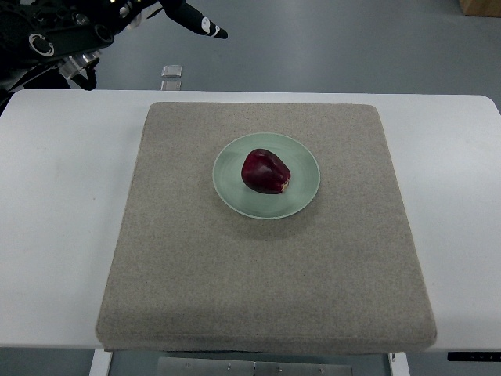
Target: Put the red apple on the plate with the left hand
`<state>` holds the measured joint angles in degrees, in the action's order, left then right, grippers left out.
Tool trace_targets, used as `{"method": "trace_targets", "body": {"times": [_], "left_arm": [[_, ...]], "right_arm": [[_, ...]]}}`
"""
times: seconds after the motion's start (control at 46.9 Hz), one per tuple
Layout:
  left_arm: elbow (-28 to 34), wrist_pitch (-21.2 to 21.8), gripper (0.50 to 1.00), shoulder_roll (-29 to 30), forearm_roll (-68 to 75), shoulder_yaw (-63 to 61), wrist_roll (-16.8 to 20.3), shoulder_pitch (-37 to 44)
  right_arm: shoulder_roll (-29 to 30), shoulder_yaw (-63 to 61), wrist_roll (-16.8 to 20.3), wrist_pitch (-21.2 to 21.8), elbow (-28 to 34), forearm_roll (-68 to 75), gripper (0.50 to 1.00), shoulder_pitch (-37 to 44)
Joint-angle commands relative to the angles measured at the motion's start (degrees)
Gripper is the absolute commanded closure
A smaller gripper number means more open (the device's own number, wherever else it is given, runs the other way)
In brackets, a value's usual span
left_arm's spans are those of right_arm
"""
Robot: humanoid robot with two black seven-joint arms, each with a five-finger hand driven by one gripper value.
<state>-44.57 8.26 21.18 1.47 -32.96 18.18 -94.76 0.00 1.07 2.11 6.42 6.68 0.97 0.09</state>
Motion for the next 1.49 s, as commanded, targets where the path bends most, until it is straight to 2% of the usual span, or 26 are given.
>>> {"method": "trace_targets", "body": {"times": [0.0, 0.192, 0.405, 0.491, 0.555, 0.747, 0.982, 1.174, 1.344, 1.472], "left_arm": [[2.7, 0.0, 0.508, 0.0, -7.1, 1.5, 0.0, 1.2], [6.5, 0.0, 0.508, 0.0, -19.8, 6.0, -0.2, 5.3], [7.5, 0.4, 0.521, -0.4, -21.9, 12.1, -0.4, 10.6], [7.9, 4.5, 0.508, -0.4, -22.7, 14.3, -0.3, 11.8], [8.3, 6.0, 0.506, -0.4, -23.8, 16.6, -0.3, 12.9], [8.2, 4.8, 0.504, -0.4, -28.5, 24.4, -0.3, 16.9], [8.8, -1.9, 0.504, -0.8, -28.5, 35.7, 1.9, 23.3], [12.8, -9.0, 0.504, -1.1, -28.4, 45.3, 2.9, 29.4], [17.8, -13.4, 0.506, -3.8, -28.5, 49.3, 3.1, 32.6], [18.3, -16.7, 0.504, -4.1, -28.5, 52.7, 3.3, 34.6]], "right_arm": [[0.0, 0.0, 0.0, 0.0, 0.0, 0.0, 0.57, 0.0], [0.0, 0.0, 0.0, 0.0, 0.0, 0.0, 0.57, 0.0], [0.0, 0.0, 0.0, 0.0, 0.0, 0.0, 0.57, -0.1], [0.0, 0.0, 0.0, 0.0, 0.0, -0.1, 0.57, 0.0], [0.0, 0.0, 0.0, 0.0, 0.0, 0.0, 0.57, 0.0], [0.0, 0.0, 0.0, 0.0, 0.0, 0.0, 0.57, 0.0], [0.0, 0.0, 0.0, 0.0, 0.0, 0.0, 0.57, 0.0], [0.0, 0.0, 0.0, 0.0, 0.0, 0.0, 0.57, -0.1], [0.0, 0.0, 0.0, 0.0, 0.0, 0.0, 0.57, 0.0], [0.0, 0.0, 0.0, 0.0, 0.0, 0.0, 0.57, 0.0]]}}
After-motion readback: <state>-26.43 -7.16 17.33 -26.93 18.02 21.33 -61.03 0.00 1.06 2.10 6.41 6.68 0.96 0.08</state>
